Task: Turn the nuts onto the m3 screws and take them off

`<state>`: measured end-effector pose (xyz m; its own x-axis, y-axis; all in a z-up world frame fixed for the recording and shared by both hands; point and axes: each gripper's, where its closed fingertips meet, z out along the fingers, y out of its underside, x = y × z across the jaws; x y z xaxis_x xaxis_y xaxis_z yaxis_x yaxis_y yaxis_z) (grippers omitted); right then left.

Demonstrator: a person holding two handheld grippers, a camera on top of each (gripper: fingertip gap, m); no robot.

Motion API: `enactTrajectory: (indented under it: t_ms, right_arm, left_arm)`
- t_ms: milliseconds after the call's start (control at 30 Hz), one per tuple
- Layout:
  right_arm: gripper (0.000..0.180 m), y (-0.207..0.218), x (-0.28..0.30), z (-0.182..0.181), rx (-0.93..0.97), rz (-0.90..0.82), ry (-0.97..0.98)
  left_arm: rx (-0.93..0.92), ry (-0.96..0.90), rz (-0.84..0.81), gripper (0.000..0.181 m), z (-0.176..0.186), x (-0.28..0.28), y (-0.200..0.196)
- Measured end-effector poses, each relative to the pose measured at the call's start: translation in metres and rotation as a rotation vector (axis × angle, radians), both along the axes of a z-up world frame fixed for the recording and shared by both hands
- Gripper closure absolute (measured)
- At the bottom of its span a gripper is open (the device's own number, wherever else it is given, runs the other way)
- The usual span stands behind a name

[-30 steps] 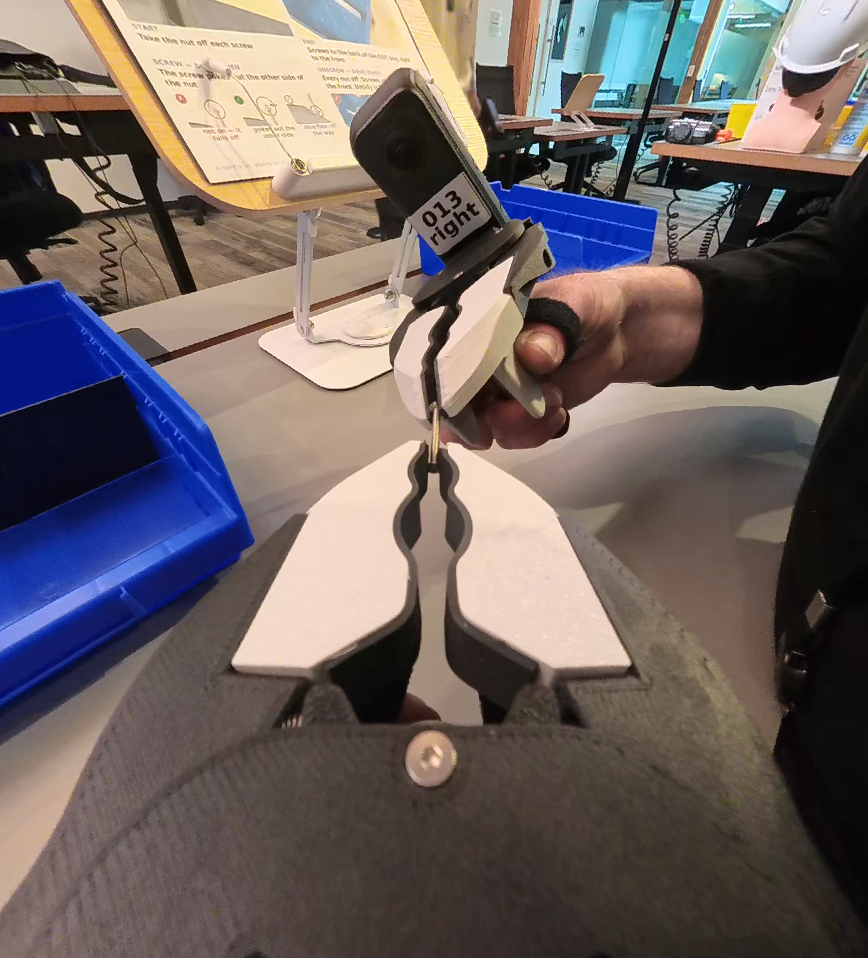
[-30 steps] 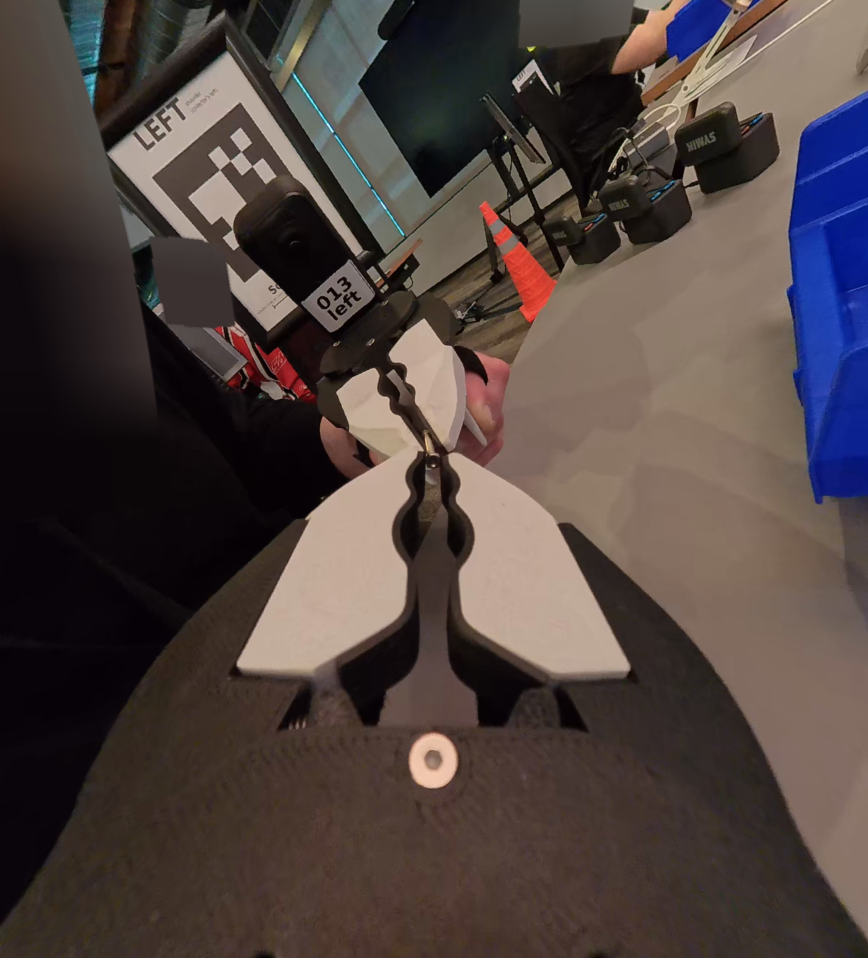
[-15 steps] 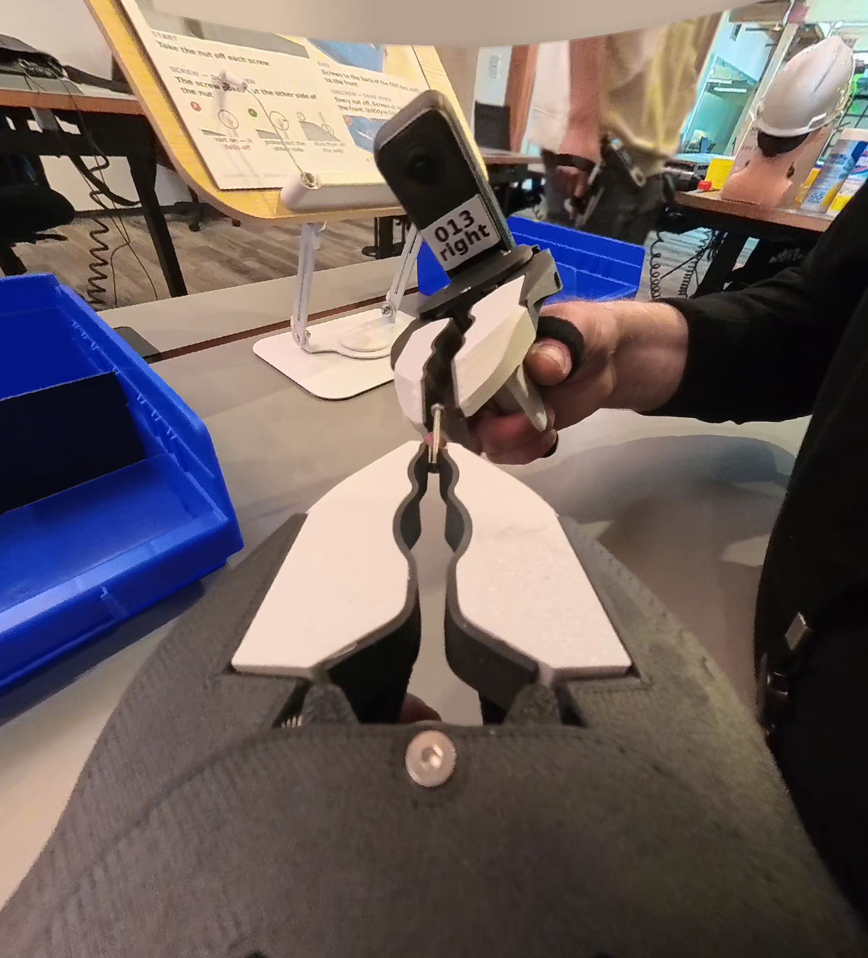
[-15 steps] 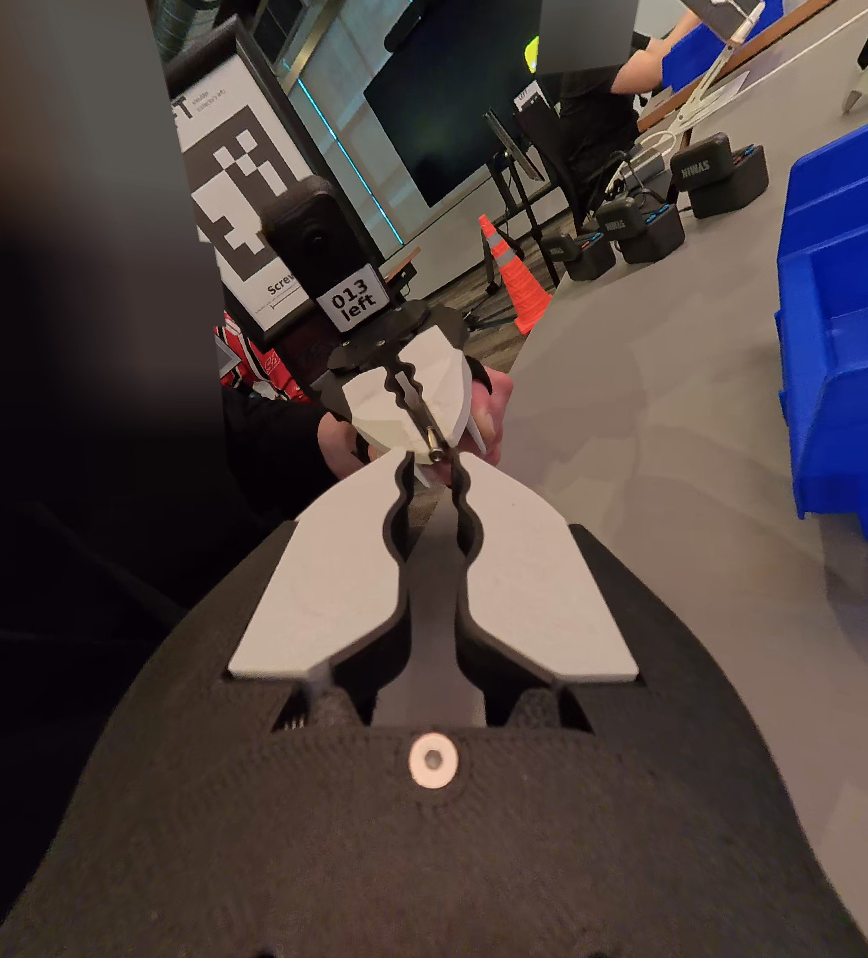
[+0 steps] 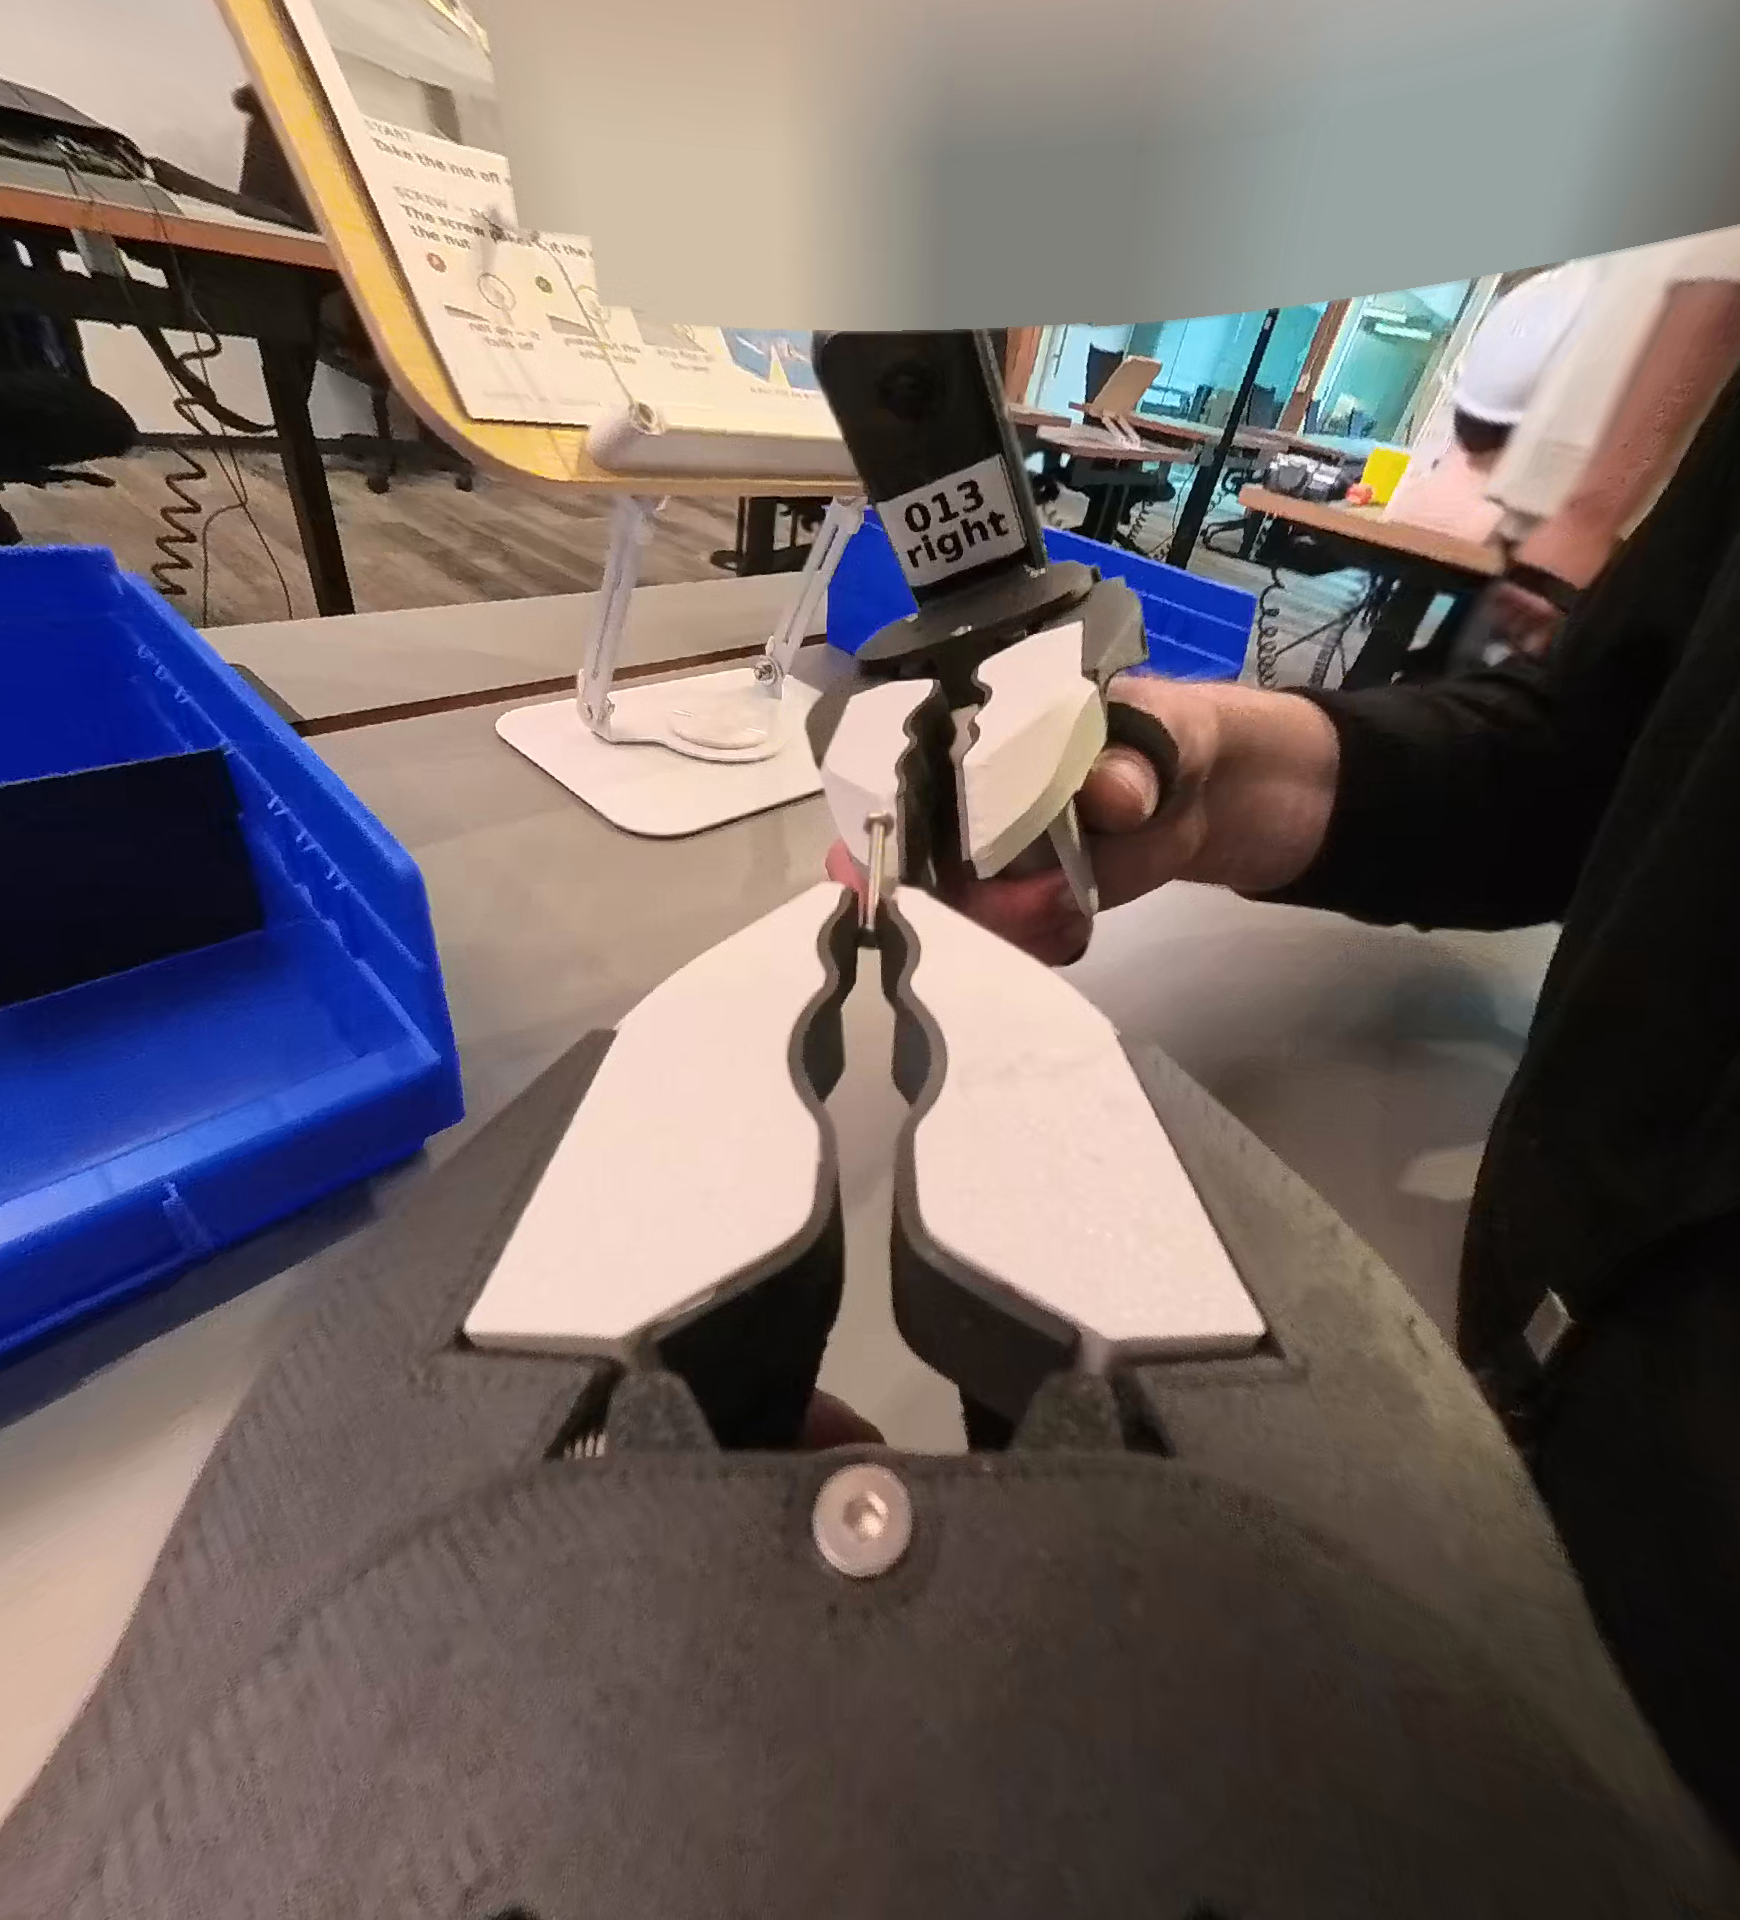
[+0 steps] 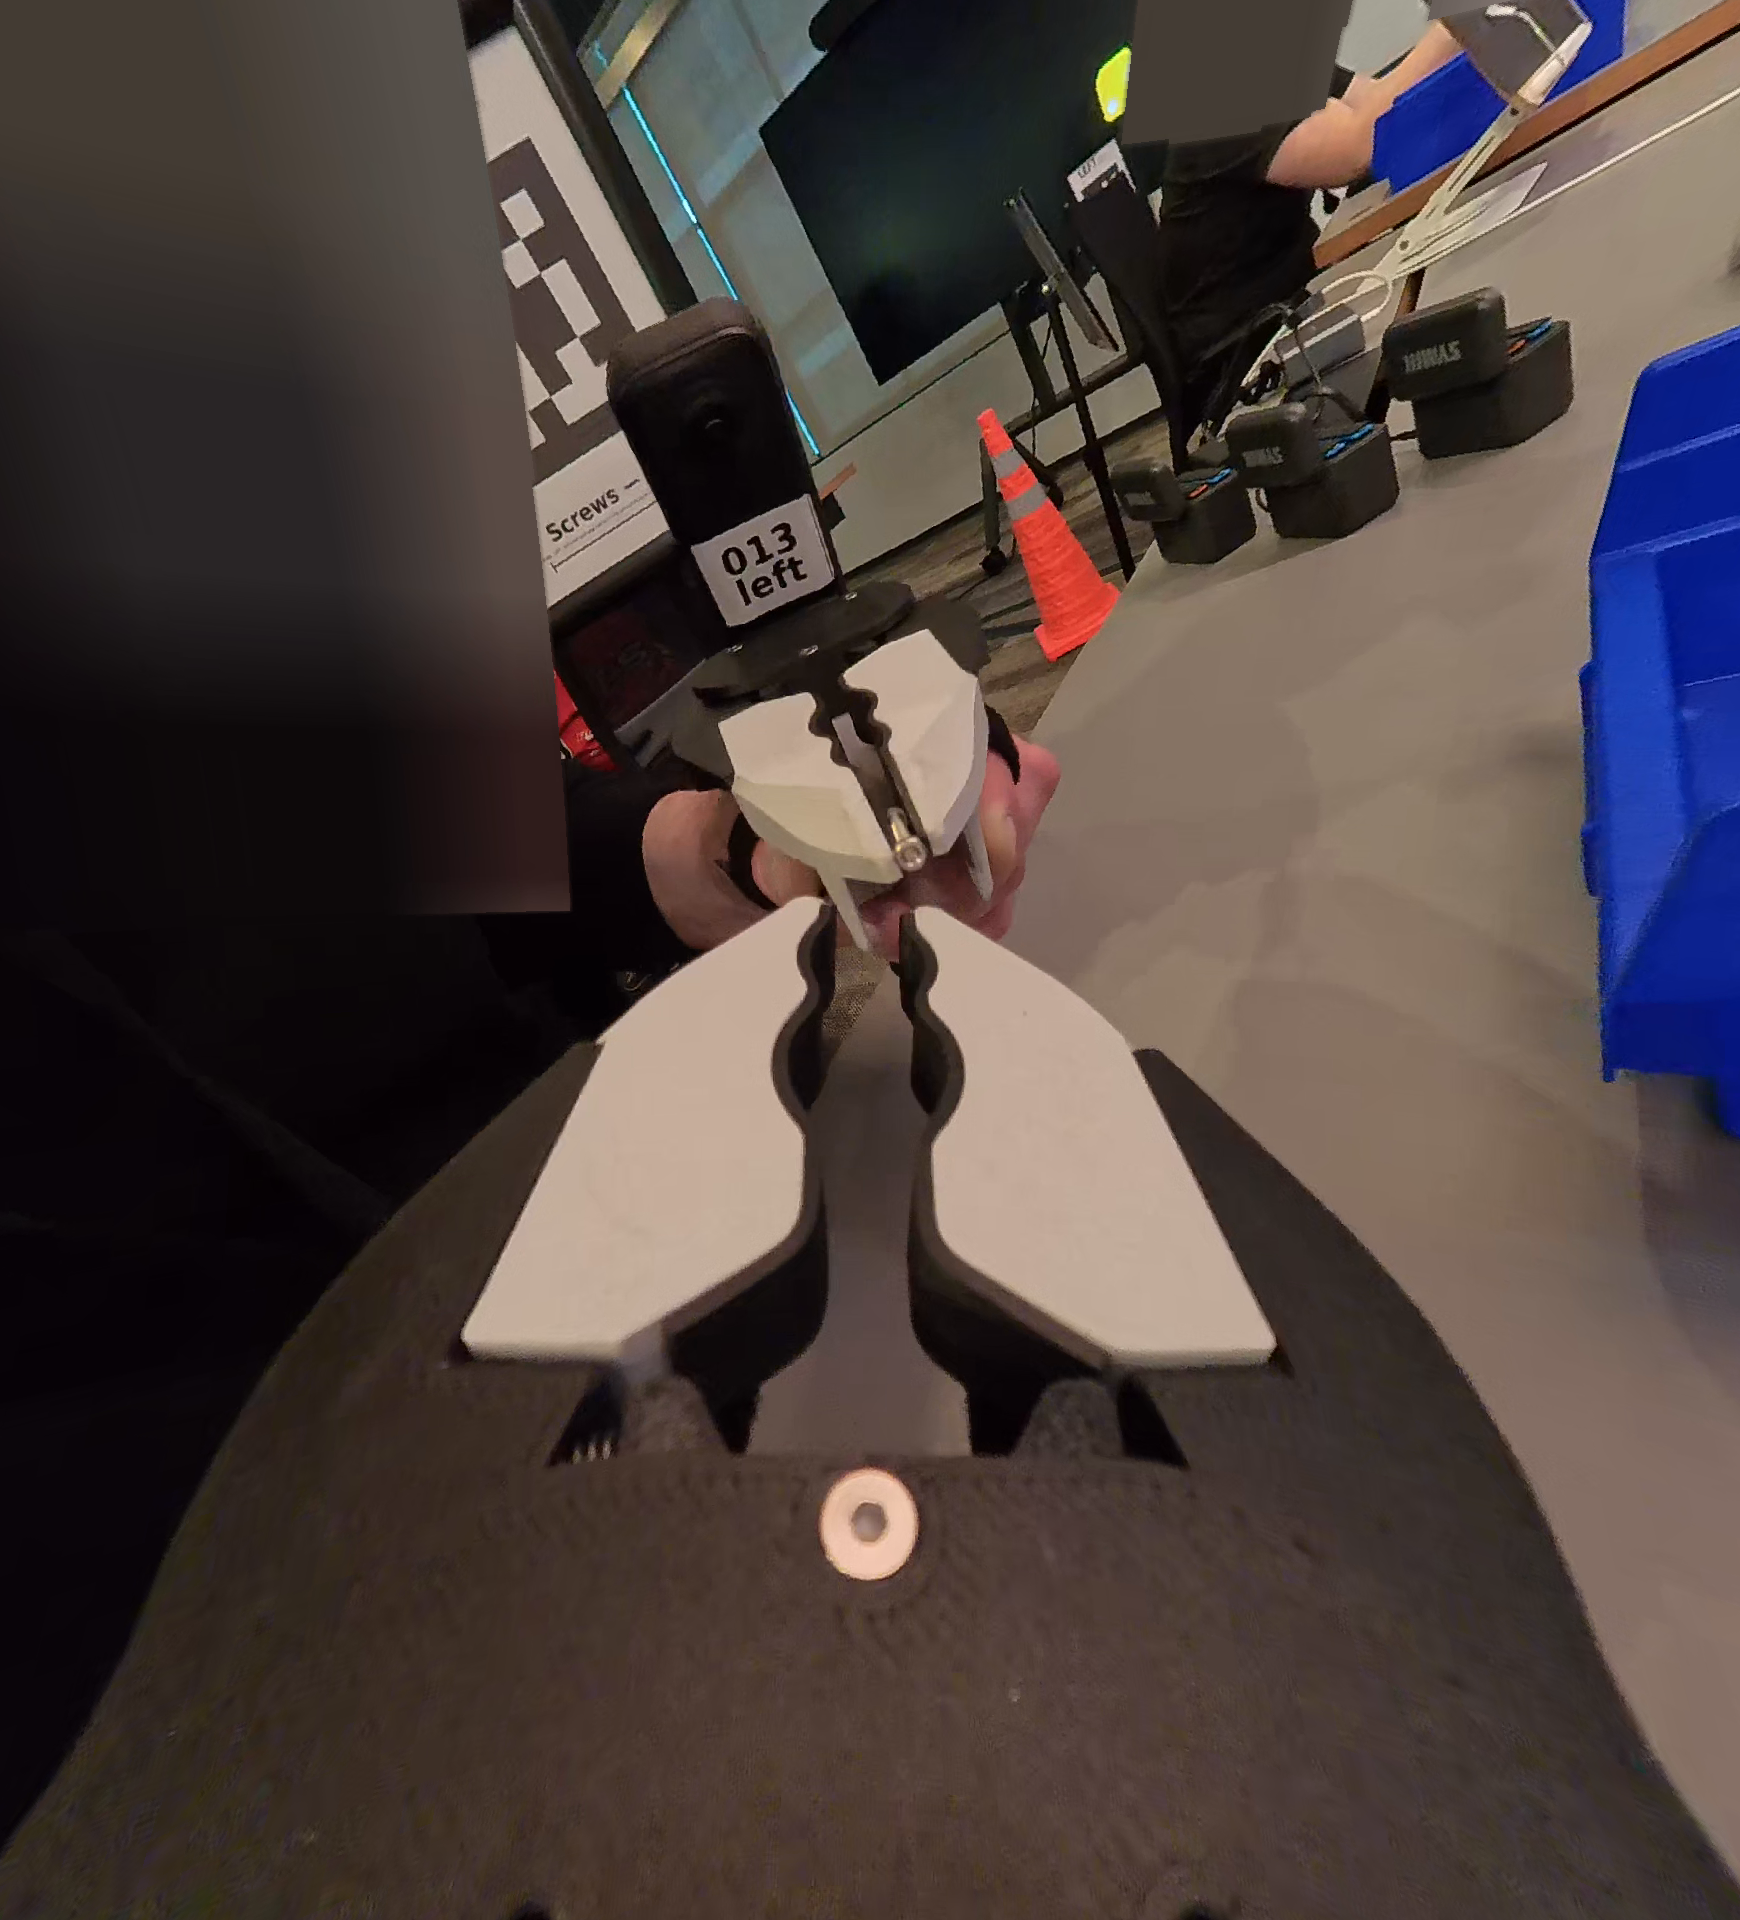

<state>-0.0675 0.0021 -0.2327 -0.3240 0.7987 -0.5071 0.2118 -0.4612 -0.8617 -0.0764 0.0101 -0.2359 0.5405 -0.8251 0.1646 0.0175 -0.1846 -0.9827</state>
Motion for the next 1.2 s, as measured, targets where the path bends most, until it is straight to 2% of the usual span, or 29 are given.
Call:
enactTrajectory:
  t_ms: [167,433,600,767,900,1200]
  right_arm:
    - [0.165,0.009,-0.001,0.009,0.011,-0.045,0.042]
    - [0.169,-0.004,-0.002,0.008,0.022,0.012,0.032]
    - [0.162,0.011,-0.002,0.011,0.019,-0.046,0.040]
    - [0.163,0.004,-0.006,0.013,0.046,-0.027,0.049]
    - [0.173,-0.007,-0.002,0.011,0.044,0.034,0.042]
    - [0.164,0.006,-0.006,0.016,0.062,-0.040,0.058]
  left_arm:
    - [-0.005,-0.008,-0.008,0.178,0.001,0.000,-0.001]
    - [-0.002,-0.016,0.001,0.178,0.003,-0.002,0.000]
    - [0.000,-0.016,-0.007,0.178,0.003,0.001,-0.001]
    - [0.003,-0.015,-0.005,0.178,0.003,0.001,-0.001]
    - [0.007,-0.019,0.007,0.178,0.005,-0.001,0.000]
    - [0.002,-0.023,-0.005,0.178,0.004,0.001,-0.001]
